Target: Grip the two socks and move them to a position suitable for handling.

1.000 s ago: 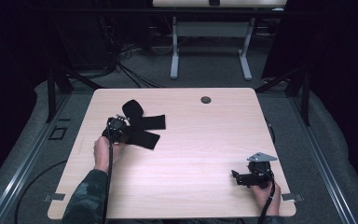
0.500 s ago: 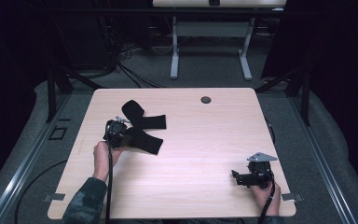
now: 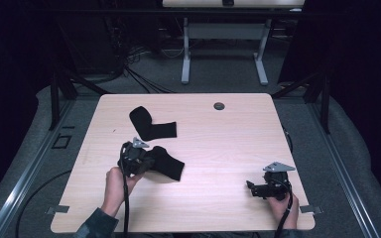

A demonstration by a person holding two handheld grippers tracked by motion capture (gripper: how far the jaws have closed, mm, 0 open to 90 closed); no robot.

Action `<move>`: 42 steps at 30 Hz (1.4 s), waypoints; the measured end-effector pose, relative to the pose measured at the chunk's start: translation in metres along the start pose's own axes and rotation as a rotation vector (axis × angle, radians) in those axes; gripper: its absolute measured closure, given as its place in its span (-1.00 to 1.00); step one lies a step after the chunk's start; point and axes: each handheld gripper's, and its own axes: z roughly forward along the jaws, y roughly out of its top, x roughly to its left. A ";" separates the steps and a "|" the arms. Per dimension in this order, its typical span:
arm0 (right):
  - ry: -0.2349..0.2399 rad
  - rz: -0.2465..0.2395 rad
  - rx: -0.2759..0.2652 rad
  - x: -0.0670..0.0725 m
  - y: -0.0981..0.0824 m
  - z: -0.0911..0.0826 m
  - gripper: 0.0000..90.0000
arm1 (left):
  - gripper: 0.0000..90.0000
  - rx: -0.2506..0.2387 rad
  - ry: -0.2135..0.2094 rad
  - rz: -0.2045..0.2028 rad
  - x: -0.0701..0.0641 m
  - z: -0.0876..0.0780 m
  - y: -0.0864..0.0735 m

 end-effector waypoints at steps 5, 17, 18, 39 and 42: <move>0.000 -0.001 -0.003 0.000 0.000 0.000 -0.88 | 0.83 -0.004 -0.026 0.031 -0.023 -0.002 -0.011; 0.000 -0.001 -0.003 0.000 0.000 0.000 -0.88 | 0.83 -0.003 -0.119 -0.002 -0.054 0.006 -0.046; 0.000 -0.001 -0.003 0.000 0.000 0.000 -0.88 | 0.82 0.001 -0.119 0.002 -0.057 0.008 -0.049; 0.000 -0.001 -0.003 0.000 0.000 0.000 -0.88 | -0.43 -0.037 -0.102 0.032 -0.055 -0.010 -0.053; -0.005 -0.001 -0.003 0.000 0.000 0.000 -0.88 | -0.59 -0.065 -0.092 0.042 -0.035 -0.019 -0.043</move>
